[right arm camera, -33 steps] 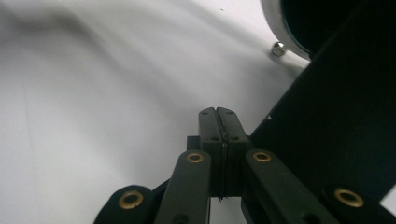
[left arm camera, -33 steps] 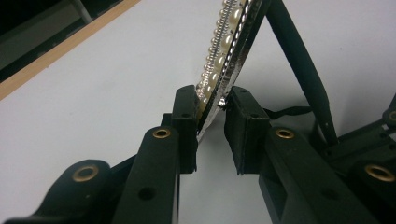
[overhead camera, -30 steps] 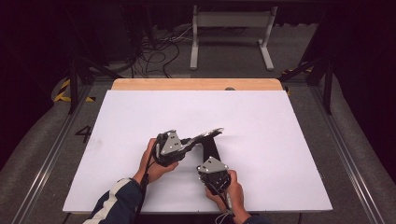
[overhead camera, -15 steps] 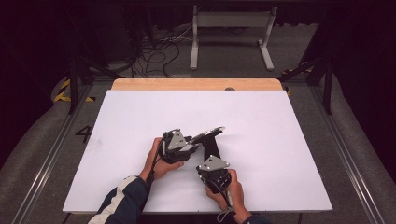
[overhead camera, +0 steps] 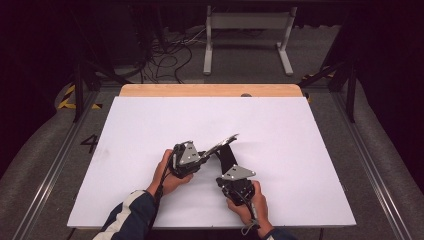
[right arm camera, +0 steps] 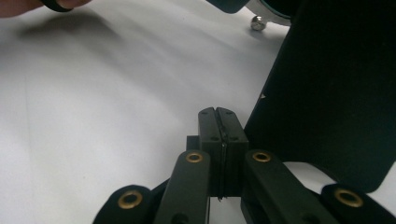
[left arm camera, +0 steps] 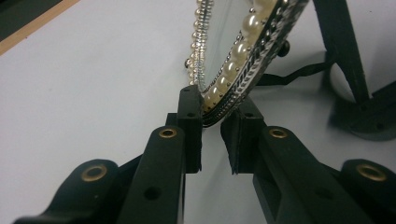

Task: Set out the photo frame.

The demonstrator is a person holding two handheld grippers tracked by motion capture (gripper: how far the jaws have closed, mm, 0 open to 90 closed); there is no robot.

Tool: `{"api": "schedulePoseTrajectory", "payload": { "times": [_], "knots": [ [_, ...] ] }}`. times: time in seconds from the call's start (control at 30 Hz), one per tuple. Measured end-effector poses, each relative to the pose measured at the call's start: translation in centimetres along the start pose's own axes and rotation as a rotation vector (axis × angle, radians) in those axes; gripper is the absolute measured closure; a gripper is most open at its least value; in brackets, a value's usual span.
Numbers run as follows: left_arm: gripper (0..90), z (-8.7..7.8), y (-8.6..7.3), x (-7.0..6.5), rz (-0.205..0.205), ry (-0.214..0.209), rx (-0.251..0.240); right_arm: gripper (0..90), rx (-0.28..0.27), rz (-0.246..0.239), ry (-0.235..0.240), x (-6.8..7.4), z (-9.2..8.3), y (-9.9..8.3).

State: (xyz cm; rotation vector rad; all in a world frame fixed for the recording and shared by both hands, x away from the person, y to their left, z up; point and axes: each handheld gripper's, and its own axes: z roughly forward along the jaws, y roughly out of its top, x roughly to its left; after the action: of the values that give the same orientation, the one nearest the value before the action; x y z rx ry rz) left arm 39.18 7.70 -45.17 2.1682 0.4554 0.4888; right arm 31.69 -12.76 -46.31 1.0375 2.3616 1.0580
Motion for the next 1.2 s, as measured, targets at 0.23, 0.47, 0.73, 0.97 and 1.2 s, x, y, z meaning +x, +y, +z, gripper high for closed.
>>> {"api": "schedulePoseTrajectory", "payload": {
  "times": [0.23,0.47,0.73,0.97,1.2],
  "knots": [
    [77.8,-0.8,0.0,-1.0,-0.010,0.020,0.025,90.0,0.011,0.006,0.004,-0.7,-0.3,-0.1],
    [76.7,-1.1,0.0,-1.9,-0.016,0.043,0.041,90.0,0.014,0.018,0.017,-1.6,-0.4,-0.2],
    [70.4,-1.7,-0.4,-1.0,-0.125,-0.032,-0.053,90.0,-0.005,-0.024,0.036,-1.7,-0.7,-0.2],
    [63.3,-1.9,0.3,-1.4,-0.094,-0.033,-0.107,90.0,-0.024,-0.014,0.041,-1.5,-0.9,0.1],
    [71.4,-1.6,0.4,-1.3,-0.096,-0.043,-0.120,90.0,-0.021,-0.001,0.029,-1.8,-0.6,0.1]
  ]
}}
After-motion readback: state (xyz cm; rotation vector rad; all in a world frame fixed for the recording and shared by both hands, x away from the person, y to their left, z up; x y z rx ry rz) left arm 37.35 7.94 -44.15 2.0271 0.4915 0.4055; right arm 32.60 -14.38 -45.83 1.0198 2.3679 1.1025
